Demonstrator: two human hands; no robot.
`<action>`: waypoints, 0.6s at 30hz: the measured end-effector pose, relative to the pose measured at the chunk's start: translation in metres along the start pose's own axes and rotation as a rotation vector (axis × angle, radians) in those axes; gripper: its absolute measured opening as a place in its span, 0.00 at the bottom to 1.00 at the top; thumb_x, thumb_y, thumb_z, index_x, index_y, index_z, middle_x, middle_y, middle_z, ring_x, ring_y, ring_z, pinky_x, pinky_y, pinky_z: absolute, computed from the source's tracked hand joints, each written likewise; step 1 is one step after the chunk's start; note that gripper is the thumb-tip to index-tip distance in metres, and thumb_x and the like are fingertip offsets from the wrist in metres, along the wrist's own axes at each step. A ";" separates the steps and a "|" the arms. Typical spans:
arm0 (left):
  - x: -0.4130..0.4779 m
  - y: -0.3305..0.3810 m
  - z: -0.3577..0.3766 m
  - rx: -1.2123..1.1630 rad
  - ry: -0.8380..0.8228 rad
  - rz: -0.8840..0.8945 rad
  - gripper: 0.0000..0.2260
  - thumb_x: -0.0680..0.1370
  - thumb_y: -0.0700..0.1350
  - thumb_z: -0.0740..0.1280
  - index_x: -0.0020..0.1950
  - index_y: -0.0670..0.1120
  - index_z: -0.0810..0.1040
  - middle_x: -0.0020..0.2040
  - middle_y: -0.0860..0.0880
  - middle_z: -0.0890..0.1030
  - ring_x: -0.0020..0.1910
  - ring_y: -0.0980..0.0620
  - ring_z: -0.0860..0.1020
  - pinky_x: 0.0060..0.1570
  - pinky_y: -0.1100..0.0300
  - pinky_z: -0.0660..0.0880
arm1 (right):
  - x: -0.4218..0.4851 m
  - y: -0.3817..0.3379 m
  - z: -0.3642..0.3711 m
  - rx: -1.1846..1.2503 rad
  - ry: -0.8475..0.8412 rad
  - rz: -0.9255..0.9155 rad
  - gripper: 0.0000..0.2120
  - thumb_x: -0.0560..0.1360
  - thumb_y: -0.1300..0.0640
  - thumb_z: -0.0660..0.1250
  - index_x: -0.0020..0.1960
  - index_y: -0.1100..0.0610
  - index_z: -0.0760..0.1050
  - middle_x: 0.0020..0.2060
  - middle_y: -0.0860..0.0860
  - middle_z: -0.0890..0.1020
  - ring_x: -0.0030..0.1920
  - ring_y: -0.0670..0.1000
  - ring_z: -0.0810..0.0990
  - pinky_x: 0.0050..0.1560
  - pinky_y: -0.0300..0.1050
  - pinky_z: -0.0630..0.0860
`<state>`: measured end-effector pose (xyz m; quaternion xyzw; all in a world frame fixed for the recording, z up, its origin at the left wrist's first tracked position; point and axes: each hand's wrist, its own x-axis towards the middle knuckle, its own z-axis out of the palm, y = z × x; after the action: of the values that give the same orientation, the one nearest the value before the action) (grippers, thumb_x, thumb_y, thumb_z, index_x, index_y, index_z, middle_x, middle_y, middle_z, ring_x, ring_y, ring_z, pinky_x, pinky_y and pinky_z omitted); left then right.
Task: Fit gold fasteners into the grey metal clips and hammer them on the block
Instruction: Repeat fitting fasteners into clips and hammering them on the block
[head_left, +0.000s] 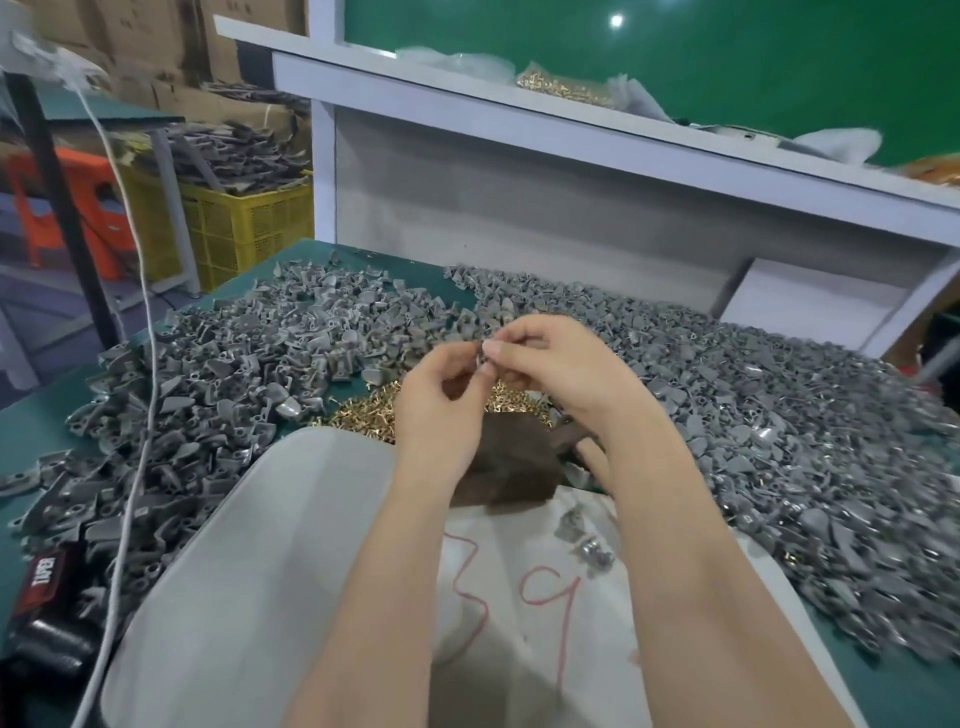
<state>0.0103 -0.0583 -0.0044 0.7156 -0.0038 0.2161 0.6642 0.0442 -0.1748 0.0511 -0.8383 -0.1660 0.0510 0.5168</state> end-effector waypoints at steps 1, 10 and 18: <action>0.000 -0.001 0.001 0.016 0.013 -0.017 0.08 0.77 0.42 0.68 0.55 0.44 0.80 0.50 0.50 0.82 0.53 0.54 0.79 0.55 0.61 0.74 | -0.001 0.004 -0.001 0.035 0.028 0.002 0.03 0.76 0.59 0.67 0.44 0.54 0.77 0.32 0.46 0.82 0.35 0.42 0.79 0.41 0.37 0.77; 0.004 -0.004 -0.006 -0.330 0.289 -0.240 0.05 0.77 0.37 0.66 0.46 0.48 0.77 0.42 0.49 0.81 0.39 0.57 0.80 0.44 0.65 0.76 | 0.056 0.051 0.039 -0.797 0.155 0.403 0.15 0.75 0.52 0.67 0.59 0.58 0.76 0.57 0.54 0.79 0.56 0.56 0.78 0.58 0.49 0.72; 0.005 -0.005 -0.004 -0.452 0.363 -0.307 0.06 0.77 0.38 0.68 0.44 0.48 0.76 0.47 0.45 0.81 0.50 0.49 0.81 0.49 0.63 0.75 | 0.088 0.048 0.055 -0.934 -0.087 0.590 0.17 0.74 0.59 0.64 0.62 0.61 0.72 0.45 0.57 0.74 0.47 0.58 0.75 0.60 0.55 0.73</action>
<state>0.0147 -0.0527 -0.0075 0.4921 0.1745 0.2312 0.8209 0.1235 -0.1188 -0.0085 -0.9865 0.0494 0.1493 0.0465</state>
